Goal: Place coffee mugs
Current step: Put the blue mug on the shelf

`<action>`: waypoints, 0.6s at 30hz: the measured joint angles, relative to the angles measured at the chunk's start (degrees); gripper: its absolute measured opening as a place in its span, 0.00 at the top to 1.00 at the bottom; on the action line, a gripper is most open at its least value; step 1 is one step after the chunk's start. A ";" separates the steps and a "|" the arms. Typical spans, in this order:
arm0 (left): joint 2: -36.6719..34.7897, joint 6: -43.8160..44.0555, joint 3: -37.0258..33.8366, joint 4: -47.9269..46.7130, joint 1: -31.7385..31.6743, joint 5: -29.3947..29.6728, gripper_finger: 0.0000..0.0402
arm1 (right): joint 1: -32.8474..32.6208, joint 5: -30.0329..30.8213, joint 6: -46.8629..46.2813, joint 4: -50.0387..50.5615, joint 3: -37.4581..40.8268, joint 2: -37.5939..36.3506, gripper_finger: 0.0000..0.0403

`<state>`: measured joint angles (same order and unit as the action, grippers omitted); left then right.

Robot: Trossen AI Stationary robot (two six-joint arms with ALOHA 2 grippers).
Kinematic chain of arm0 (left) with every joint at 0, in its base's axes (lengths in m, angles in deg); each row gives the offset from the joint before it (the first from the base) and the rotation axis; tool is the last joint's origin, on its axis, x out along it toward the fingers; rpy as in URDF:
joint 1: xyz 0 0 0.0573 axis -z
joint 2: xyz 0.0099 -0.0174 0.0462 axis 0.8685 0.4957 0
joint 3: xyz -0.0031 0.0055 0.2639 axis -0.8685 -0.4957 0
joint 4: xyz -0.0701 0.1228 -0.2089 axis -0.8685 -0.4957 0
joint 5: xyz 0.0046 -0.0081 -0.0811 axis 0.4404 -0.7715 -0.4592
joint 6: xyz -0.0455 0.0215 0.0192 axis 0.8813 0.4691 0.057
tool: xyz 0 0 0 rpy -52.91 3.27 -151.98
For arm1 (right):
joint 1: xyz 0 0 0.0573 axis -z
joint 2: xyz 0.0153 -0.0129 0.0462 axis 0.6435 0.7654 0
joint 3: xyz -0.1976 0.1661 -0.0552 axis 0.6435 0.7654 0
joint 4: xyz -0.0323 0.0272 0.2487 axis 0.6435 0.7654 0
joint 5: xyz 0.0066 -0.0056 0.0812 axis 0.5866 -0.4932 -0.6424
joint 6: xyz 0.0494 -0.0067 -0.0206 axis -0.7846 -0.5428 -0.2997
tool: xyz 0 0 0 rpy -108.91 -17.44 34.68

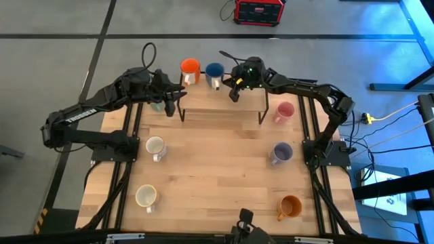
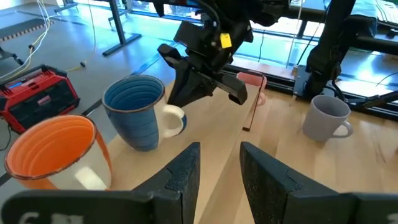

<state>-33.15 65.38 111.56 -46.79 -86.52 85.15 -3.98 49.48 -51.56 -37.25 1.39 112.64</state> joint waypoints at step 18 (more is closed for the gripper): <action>0.06 0.41 0.00 -0.06 0.00 0.02 0.73 | -0.86 -0.26 -1.84 -6.65 0.07 3.56 0.98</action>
<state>-33.10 65.79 111.56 -46.85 -86.52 85.17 -4.85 49.22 -53.40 -43.90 1.45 116.20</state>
